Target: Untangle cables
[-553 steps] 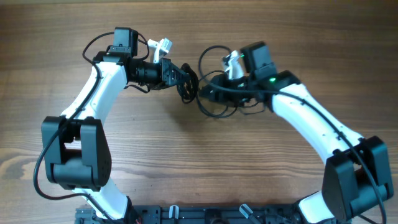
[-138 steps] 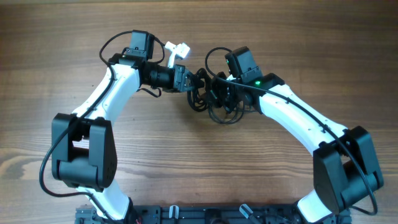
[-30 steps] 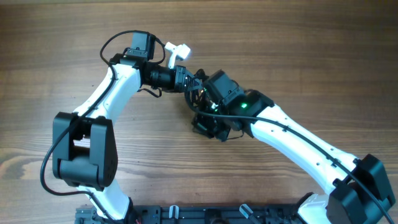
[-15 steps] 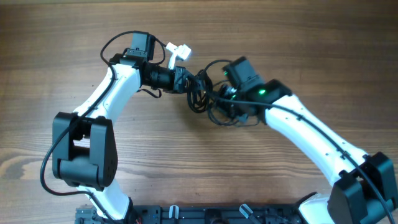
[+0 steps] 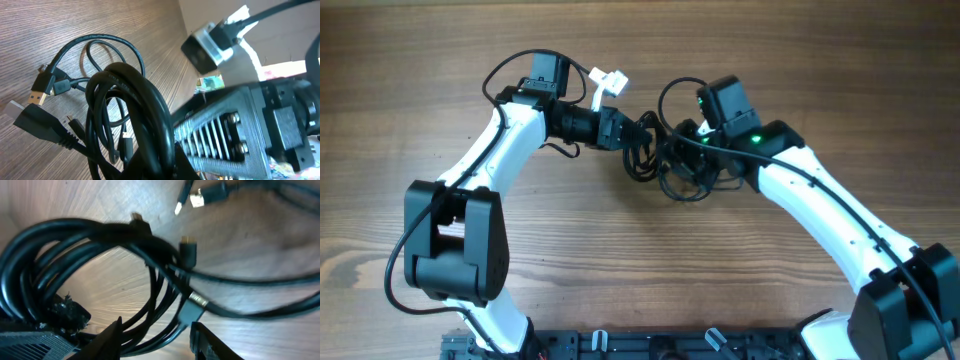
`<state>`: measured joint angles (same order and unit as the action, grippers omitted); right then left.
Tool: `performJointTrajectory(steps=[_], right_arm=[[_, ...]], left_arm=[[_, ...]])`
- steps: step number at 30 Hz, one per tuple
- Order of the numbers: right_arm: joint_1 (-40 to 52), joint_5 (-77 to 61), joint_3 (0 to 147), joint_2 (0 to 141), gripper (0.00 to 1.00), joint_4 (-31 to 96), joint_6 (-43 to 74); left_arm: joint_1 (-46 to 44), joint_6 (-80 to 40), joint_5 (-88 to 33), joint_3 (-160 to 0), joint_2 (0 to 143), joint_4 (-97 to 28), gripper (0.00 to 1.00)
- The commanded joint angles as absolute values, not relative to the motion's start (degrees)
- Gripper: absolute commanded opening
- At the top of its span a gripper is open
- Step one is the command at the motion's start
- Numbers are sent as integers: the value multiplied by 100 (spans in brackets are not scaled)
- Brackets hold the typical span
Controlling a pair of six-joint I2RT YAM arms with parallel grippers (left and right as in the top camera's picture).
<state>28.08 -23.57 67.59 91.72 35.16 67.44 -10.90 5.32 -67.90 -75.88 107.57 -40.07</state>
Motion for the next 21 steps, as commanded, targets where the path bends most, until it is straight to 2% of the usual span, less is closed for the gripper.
performJointTrajectory(steps=[1,6,12,14,18,21], right_arm=[[3052,-2379,6705,9445,48,3481,8176],[3234,-2451,6705,9660,48,3216,8573],[3247,-2611,6705,9734,42,2740,8877],[3247,-2571,6705,9741,33,2521,8914],[3247,-2574,6705,9741,24,2401,8914],[3247,-2574,6705,9741,23,2401,8912]], left_arm=[[-1059,661,-7113,-7682,10685,-4010,4],[-1059,663,-7111,-7682,10685,-4007,4],[-1059,663,-7111,-7682,10685,-4007,4],[-1059,663,-7111,-7682,10685,-4010,4],[-1059,663,-7111,-7682,10685,-4007,4],[-1059,663,-7111,-7682,10685,-4007,4]])
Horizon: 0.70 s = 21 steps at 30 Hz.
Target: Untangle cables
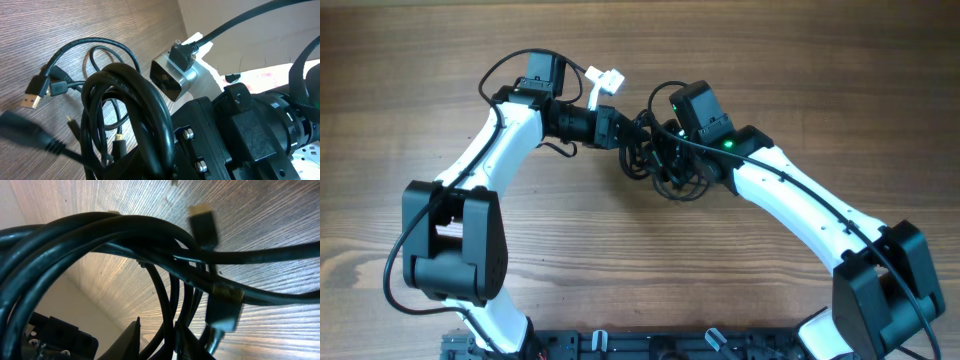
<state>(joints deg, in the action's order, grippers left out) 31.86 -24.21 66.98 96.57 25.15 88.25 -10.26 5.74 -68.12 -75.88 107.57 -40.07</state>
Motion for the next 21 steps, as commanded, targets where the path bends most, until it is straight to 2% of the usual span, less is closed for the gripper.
performJointTrajectory(steps=[1,3,5,11,15,18,21], right_arm=[[3247,-2574,6705,9741,23,2401,8910],[3247,-2574,6705,9741,20,2401,8908],[3247,-2563,6705,9741,4,2403,8847],[3192,-2206,6707,9666,4,2860,8466],[3164,-1391,6711,9196,4,3417,8162],[3166,-1188,6711,8608,4,3422,7312],[3166,-1629,6711,8228,4,3345,6569]], left_arm=[[-1059,663,-7109,-7682,10685,-4007,4],[-1059,663,-7111,-7682,10685,-4007,4],[-1059,663,-7109,-7682,10685,-4007,4],[-1059,663,-6952,-7682,10685,-4003,4],[-1059,663,-6890,-7682,10685,-3966,4],[-1059,661,-6890,-7682,10685,-3962,4],[-1059,545,-6893,-7682,10685,-3938,4]])
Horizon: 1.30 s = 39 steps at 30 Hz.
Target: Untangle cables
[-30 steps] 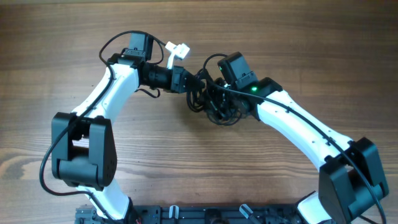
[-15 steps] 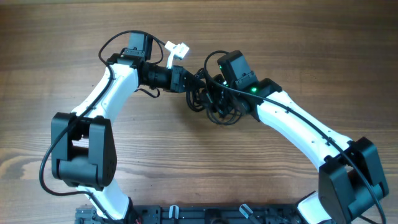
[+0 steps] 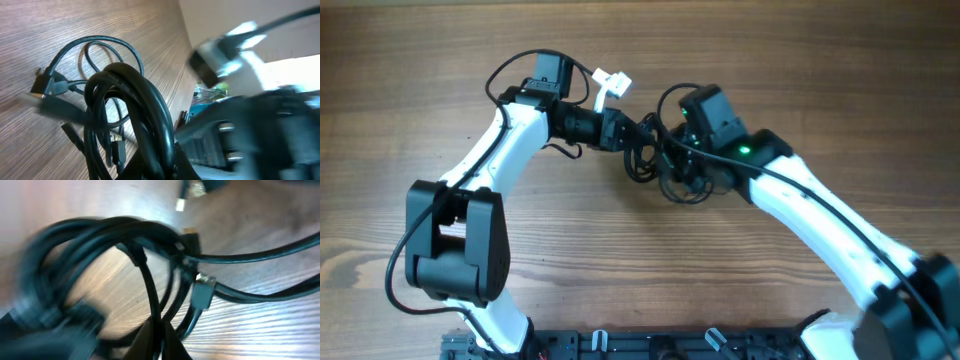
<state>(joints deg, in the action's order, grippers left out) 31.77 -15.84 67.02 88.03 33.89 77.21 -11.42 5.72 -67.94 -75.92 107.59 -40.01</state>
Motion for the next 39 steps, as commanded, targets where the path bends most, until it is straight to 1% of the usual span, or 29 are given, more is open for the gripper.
performJointTrajectory(steps=[1,5,9,13,15,18,21,25,27,33,38,39], right_arm=[[3166,-1876,6711,8125,4,3371,6364],[3225,-2585,6709,8125,4,3612,6211],[3548,-2600,6709,8274,4,3907,6501],[4097,-2574,6709,8482,4,3968,7057],[4364,-2303,6709,8569,4,3970,7244],[4630,-1304,6711,8586,4,4121,7236],[4584,-523,6720,8425,4,4156,7096],[4281,263,6733,8204,4,3776,6587],[4128,550,6731,8241,4,3618,6536],[3970,582,6731,8711,4,3282,6613],[3970,554,6731,9338,4,2766,6598],[3968,379,6731,9550,4,2655,6600]], left_arm=[[-1059,482,-6895,-7682,10685,-3924,4],[-1059,401,-6895,-7682,10685,-3913,4],[-1059,399,-6895,-7682,10685,-3913,4],[-1059,379,-6895,-7682,10685,-3907,4],[-1059,360,-6895,-7682,10685,-3894,4],[-1059,362,-6851,-7682,10685,-3894,4],[-1059,362,-6674,-7682,10685,-3894,4],[-1059,362,-6678,-7682,10685,-3894,4],[-1059,362,-6678,-7682,10685,-3896,4],[-1059,360,-6681,-7682,10685,-3898,4],[-1059,360,-6681,-7682,10685,-3898,4],[-1059,362,-6681,-7682,10685,-3898,4]])
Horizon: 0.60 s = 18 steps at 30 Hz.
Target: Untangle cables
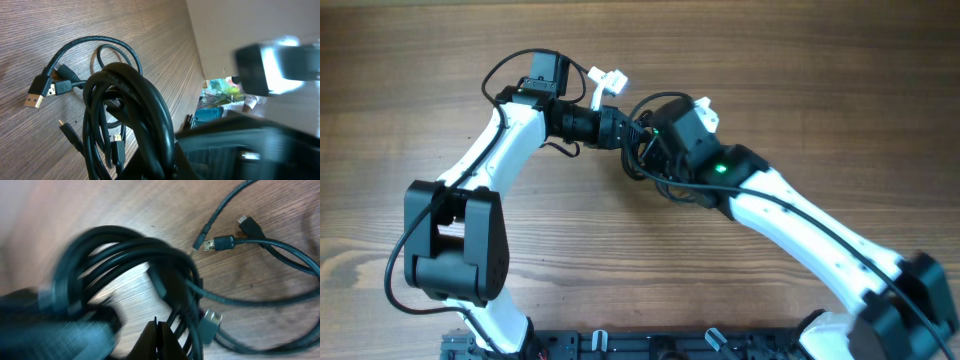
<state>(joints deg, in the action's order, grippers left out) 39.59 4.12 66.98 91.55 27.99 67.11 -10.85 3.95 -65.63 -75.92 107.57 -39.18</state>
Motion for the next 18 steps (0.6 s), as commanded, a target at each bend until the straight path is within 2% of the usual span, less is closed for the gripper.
performJointTrajectory(steps=[1,12,18], right_arm=[[3968,270,6731,9605,4,2657,6602],[3983,-2429,6731,9688,4,3422,6455],[4082,-1872,6726,9692,4,3389,6460]], left_arm=[[-1059,362,-6681,-7682,10685,-3898,4],[-1059,364,-6676,-7682,10685,-3896,4],[-1059,362,-6678,-7682,10685,-3896,4]])
